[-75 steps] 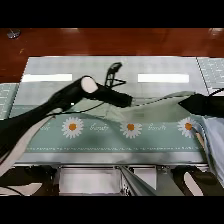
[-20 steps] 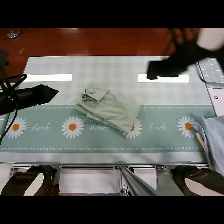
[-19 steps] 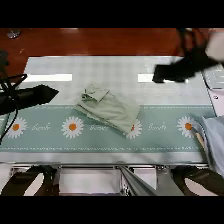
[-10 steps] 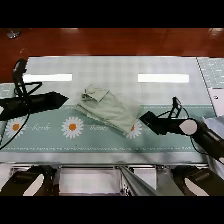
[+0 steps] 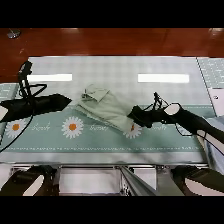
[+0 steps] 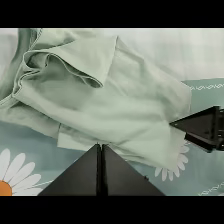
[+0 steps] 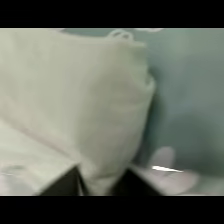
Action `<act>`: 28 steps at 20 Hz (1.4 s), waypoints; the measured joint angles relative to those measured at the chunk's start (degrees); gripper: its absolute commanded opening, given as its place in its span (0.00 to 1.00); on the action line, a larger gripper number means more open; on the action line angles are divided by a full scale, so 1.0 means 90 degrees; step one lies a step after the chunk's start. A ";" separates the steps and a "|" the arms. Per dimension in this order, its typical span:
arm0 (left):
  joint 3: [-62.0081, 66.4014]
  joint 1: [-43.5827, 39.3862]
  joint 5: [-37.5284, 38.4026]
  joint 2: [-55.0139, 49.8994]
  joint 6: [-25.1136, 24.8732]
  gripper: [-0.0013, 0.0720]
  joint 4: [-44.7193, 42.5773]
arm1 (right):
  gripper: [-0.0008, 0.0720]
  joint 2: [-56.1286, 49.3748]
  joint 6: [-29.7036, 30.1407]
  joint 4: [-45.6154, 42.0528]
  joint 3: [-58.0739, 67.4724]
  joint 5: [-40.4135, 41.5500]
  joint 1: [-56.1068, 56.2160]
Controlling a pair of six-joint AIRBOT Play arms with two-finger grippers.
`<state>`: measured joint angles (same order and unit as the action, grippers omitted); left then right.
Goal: Fold the shirts.
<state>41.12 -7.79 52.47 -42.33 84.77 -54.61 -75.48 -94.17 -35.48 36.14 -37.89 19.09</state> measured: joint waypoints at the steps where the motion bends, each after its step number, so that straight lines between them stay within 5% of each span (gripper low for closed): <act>1: 0.0000 0.0000 0.0000 0.0000 0.0000 0.04 0.0005 | 0.05 -0.0104 0.0170 0.0029 0.0180 -0.0073 0.0000; 6: 0.0000 -0.0005 0.0000 0.0000 -0.0002 0.04 0.0019 | 0.05 -0.0338 0.0750 -0.0474 0.2101 -0.0916 -0.0017; 12: 0.0000 -0.0005 -0.0002 0.0000 -0.0002 0.04 0.0022 | 0.05 -0.0386 0.0090 -0.2875 0.5586 -0.2769 -0.0185; 17: 0.0000 -0.0005 0.0000 0.0000 -0.0002 0.05 0.0022 | 0.05 -0.0369 -0.0211 -0.3915 0.7662 -0.4201 -0.1134; 28: 0.0000 -0.0005 -0.0005 0.0000 -0.0002 0.04 0.0024 | 0.05 0.0408 -0.0811 -0.4886 0.8412 -0.6579 -0.4704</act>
<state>41.12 -7.84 52.42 -42.33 84.75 -54.39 -71.81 -101.47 -79.46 111.85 -97.10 -23.24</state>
